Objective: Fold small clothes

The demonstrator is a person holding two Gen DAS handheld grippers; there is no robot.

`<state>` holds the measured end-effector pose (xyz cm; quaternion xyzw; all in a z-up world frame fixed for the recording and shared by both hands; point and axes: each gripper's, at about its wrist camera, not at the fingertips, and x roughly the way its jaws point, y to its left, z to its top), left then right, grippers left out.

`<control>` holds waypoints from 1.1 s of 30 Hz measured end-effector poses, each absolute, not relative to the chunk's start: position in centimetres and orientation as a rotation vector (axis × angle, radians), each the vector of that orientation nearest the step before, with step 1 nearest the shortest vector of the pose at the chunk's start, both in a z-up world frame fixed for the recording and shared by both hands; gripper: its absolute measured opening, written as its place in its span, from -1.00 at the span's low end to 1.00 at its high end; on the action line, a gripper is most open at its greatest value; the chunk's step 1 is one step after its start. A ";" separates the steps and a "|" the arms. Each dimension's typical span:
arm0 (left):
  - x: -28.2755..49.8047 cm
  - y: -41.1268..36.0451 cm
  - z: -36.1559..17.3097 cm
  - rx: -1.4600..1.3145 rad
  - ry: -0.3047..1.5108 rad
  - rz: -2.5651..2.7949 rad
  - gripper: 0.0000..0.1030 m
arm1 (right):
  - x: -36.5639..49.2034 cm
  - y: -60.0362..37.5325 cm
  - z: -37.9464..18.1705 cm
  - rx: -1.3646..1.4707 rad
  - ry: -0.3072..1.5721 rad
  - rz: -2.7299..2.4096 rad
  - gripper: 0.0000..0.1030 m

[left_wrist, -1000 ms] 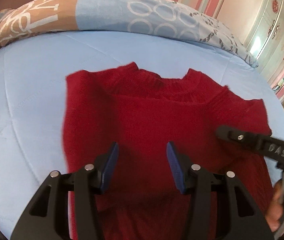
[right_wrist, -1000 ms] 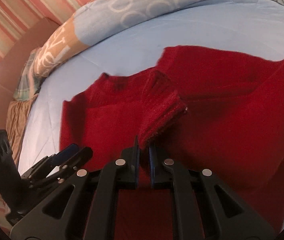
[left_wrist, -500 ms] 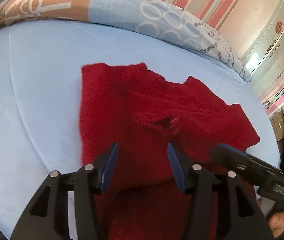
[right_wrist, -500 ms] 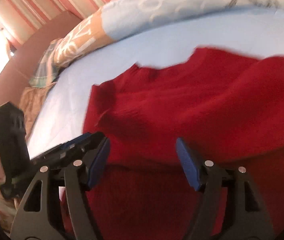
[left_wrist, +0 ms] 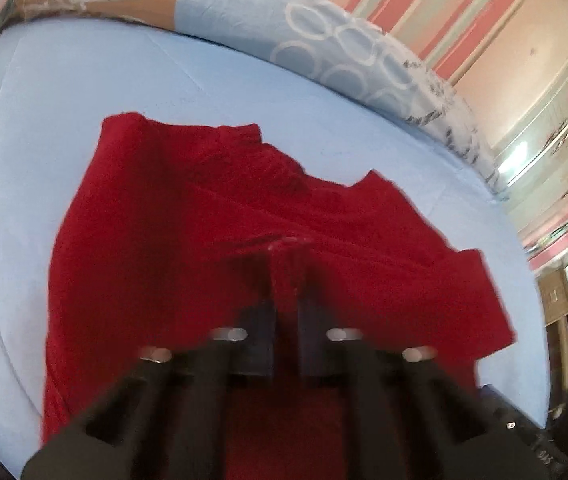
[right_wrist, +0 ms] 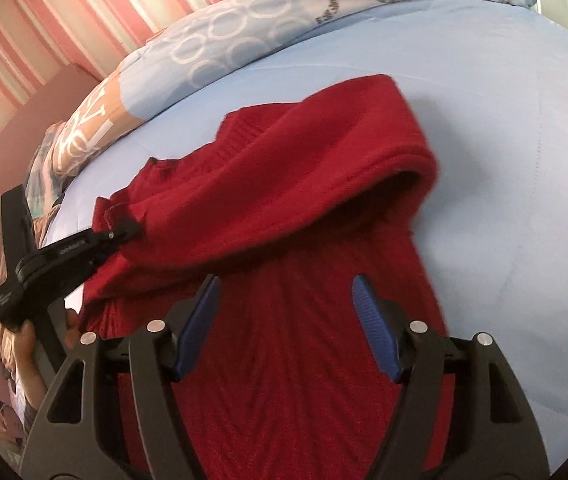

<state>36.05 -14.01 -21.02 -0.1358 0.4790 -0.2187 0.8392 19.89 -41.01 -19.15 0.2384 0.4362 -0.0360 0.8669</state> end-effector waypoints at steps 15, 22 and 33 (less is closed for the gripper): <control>34.8 -8.2 -19.3 0.165 0.888 -0.358 -0.84 | 24.2 -40.5 -17.8 0.432 0.866 -0.093 0.36; 34.1 -6.7 -20.3 0.162 0.934 -0.334 -0.48 | 27.0 -36.9 -16.7 0.066 0.912 -0.172 0.36; 32.9 -11.7 -16.3 0.144 0.918 -0.362 0.34 | 31.1 -33.5 -18.0 -0.087 0.969 -0.152 0.65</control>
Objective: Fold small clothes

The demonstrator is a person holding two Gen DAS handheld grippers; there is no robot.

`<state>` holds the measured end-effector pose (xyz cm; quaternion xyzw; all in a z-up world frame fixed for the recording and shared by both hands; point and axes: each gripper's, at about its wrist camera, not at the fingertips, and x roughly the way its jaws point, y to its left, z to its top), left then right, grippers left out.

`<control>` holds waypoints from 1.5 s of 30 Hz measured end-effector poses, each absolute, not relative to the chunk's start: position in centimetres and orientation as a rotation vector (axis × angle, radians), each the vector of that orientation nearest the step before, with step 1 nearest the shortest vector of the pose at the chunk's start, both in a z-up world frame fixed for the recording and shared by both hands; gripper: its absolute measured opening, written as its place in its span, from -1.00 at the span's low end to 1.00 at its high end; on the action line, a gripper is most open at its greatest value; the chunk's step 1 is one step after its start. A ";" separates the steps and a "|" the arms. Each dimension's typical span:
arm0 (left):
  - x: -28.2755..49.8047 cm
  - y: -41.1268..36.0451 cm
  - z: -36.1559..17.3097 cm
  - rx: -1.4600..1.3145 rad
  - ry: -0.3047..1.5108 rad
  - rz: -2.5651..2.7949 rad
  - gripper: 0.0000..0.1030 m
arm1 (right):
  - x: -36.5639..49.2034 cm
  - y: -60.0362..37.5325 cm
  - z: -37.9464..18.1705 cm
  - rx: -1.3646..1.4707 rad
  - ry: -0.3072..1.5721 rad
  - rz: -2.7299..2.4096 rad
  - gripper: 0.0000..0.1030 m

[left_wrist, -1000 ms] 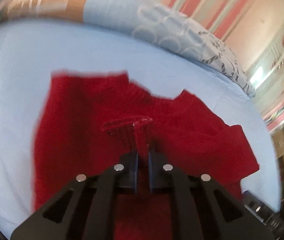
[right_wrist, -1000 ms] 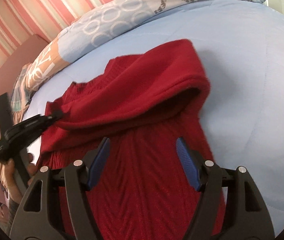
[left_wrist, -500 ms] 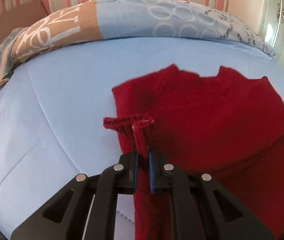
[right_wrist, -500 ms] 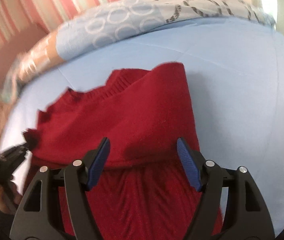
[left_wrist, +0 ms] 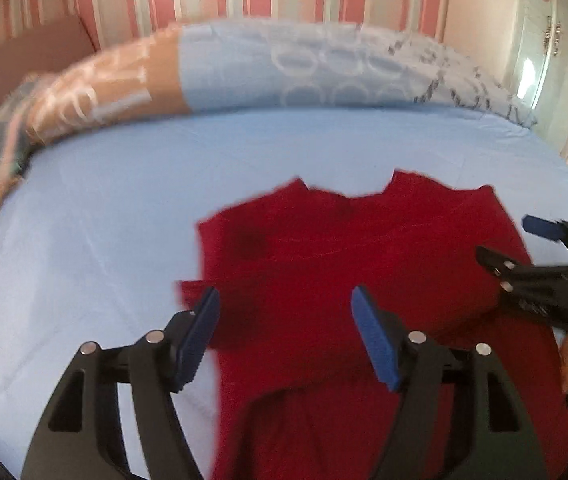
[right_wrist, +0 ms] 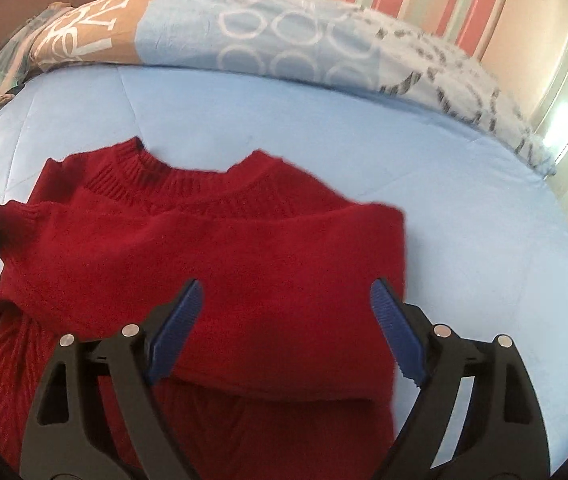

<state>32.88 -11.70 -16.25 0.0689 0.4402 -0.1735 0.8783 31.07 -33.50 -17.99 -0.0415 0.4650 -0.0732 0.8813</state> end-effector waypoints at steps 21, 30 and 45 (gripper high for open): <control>33.2 -9.0 -19.7 0.087 0.936 -0.390 0.28 | 27.9 -38.2 -20.3 0.078 0.963 -0.092 0.54; 32.1 -6.6 -22.6 0.003 1.012 -0.376 0.43 | 25.9 -37.5 -22.5 0.089 1.022 -0.086 0.62; 26.0 -4.3 -21.1 0.042 1.007 -0.382 0.50 | 18.5 -36.9 -20.3 0.121 0.941 -0.012 0.80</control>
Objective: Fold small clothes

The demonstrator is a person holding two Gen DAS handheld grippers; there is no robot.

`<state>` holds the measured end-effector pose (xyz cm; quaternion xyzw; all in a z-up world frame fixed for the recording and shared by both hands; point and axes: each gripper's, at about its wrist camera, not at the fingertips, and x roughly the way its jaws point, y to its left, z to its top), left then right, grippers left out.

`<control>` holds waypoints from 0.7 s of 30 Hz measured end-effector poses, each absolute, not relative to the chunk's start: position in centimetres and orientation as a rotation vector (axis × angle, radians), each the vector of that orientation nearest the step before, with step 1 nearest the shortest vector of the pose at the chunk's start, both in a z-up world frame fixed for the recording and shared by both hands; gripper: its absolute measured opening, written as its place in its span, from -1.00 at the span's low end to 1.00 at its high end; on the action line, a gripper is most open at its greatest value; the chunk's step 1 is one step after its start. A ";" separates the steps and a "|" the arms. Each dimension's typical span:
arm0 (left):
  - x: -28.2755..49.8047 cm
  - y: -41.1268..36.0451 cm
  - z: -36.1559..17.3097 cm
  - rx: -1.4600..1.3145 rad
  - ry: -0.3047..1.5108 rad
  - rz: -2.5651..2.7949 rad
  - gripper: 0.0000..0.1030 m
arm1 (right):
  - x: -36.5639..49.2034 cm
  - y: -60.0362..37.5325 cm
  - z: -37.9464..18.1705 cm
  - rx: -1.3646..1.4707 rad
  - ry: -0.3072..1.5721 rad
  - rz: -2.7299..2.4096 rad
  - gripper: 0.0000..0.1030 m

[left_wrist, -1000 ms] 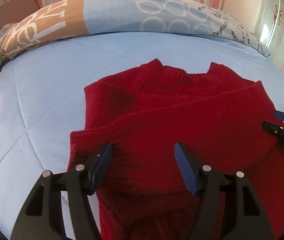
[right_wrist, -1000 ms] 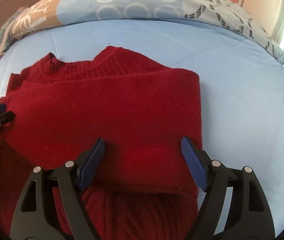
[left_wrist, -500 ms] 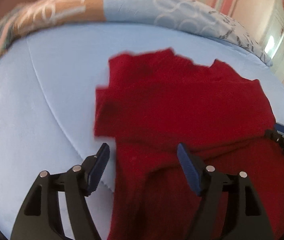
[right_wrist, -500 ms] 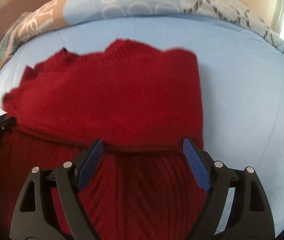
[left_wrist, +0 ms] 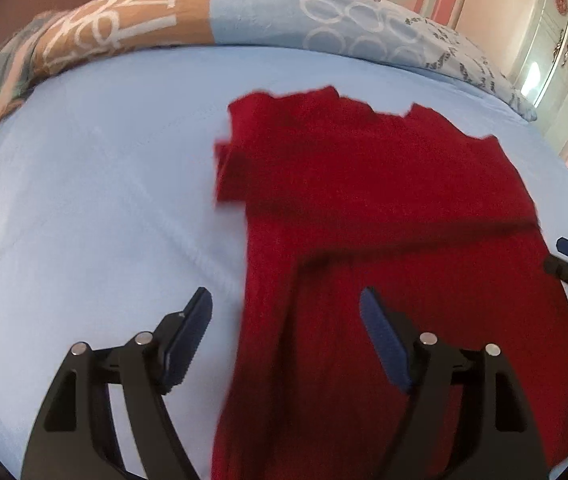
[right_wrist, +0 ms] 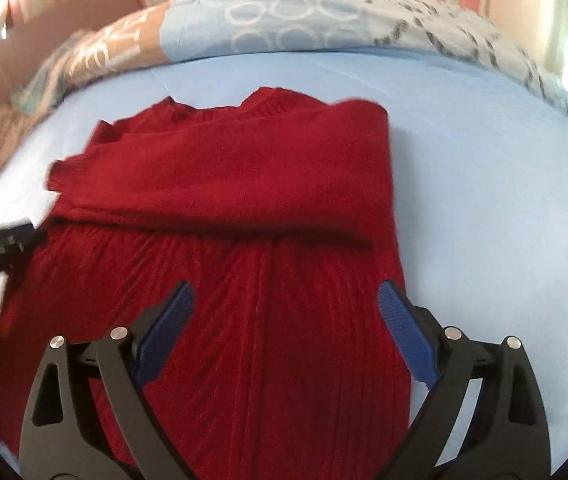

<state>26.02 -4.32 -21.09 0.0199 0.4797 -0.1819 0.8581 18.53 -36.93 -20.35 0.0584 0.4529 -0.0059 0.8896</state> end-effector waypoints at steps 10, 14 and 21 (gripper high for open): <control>16.3 0.9 -21.9 0.014 1.031 -0.344 0.50 | 8.7 -37.4 -20.9 0.157 0.982 -0.079 0.79; 14.0 1.7 -21.9 0.033 1.039 -0.337 0.50 | 5.8 -37.5 -20.8 0.170 0.988 -0.101 0.79; 9.8 3.5 -21.7 0.020 1.058 -0.330 0.50 | 1.8 -37.6 -20.2 0.170 1.000 -0.120 0.78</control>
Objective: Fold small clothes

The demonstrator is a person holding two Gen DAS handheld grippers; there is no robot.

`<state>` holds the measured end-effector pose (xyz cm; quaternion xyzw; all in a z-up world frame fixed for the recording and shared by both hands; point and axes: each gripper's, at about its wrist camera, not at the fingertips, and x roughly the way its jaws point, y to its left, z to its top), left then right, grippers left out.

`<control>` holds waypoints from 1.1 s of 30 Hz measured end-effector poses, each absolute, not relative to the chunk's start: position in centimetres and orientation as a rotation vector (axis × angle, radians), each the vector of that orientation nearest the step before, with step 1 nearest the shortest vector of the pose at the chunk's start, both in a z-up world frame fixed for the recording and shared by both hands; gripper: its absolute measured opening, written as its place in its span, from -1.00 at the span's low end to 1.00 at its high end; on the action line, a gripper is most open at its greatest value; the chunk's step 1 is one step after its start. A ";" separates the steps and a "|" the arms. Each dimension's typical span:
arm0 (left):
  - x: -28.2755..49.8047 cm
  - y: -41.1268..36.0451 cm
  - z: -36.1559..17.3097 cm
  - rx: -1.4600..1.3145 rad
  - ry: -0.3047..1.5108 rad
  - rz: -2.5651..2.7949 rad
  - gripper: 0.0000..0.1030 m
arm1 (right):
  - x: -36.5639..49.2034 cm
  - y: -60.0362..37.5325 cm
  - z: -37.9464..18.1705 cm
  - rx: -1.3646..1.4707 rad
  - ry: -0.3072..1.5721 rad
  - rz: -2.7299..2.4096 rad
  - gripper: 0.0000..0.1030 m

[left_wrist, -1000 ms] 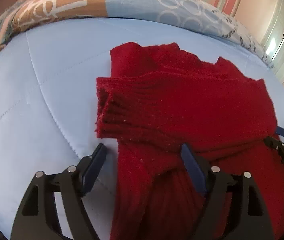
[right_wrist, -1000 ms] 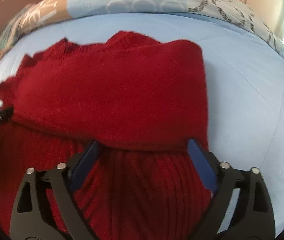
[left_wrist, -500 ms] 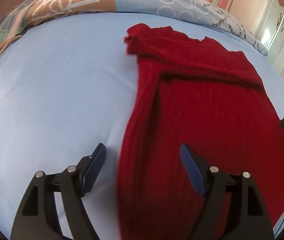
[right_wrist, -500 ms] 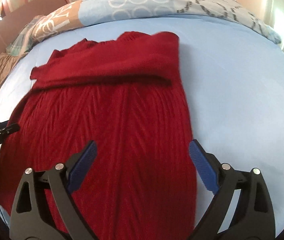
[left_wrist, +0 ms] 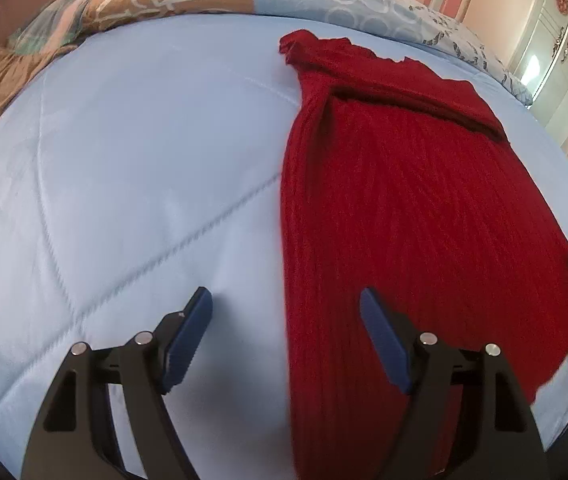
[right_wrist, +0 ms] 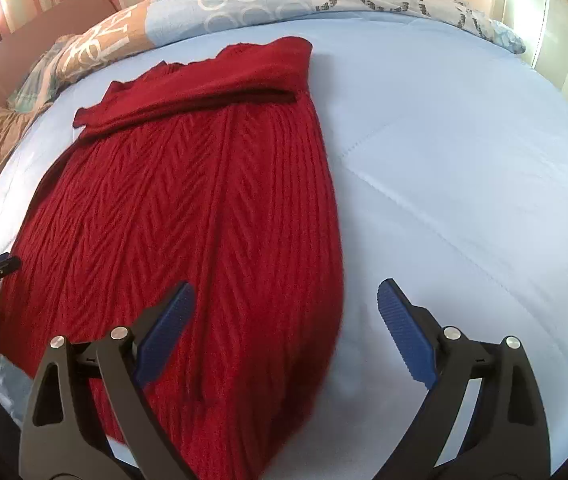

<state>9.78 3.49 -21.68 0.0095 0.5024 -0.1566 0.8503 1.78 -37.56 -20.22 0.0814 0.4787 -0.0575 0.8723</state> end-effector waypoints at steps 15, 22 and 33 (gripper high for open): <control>5.4 4.5 -21.3 -0.105 1.097 -0.359 0.75 | -3.8 -40.0 -20.2 0.477 1.063 -0.100 0.76; 5.3 4.7 -20.9 -0.127 1.118 -0.373 0.75 | -6.9 -40.7 -19.0 0.417 1.040 -0.129 0.68; 4.7 3.8 -20.9 -0.064 1.121 -0.377 0.75 | -6.6 -36.1 -20.2 0.089 1.084 -0.102 0.64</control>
